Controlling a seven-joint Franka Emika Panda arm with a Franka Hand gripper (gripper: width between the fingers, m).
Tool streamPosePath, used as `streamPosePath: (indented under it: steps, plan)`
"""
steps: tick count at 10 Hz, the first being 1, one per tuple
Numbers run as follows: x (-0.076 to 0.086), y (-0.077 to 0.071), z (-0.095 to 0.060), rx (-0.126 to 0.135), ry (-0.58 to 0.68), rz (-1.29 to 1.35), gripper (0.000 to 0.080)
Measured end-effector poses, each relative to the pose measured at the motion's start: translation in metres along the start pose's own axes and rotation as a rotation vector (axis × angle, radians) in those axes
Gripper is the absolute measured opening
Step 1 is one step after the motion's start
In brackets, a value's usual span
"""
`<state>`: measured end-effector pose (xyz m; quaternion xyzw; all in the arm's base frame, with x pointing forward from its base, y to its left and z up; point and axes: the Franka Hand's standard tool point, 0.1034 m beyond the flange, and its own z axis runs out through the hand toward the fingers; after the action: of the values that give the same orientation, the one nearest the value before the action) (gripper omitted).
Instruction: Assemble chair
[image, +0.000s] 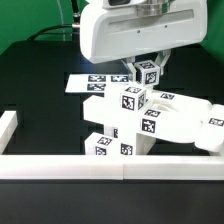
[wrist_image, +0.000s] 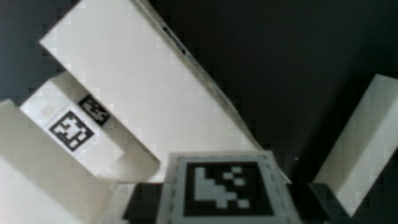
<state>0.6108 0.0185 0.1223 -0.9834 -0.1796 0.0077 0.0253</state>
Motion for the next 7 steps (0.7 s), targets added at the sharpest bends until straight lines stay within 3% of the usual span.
streamPosePath:
  steps: [1, 7]
  plan:
    - [0.0028, -0.0016, 0.0015, -0.013, 0.019, 0.007, 0.0271]
    - [0.0049, 0.0005, 0.0015, -0.025, 0.040, 0.018, 0.0271]
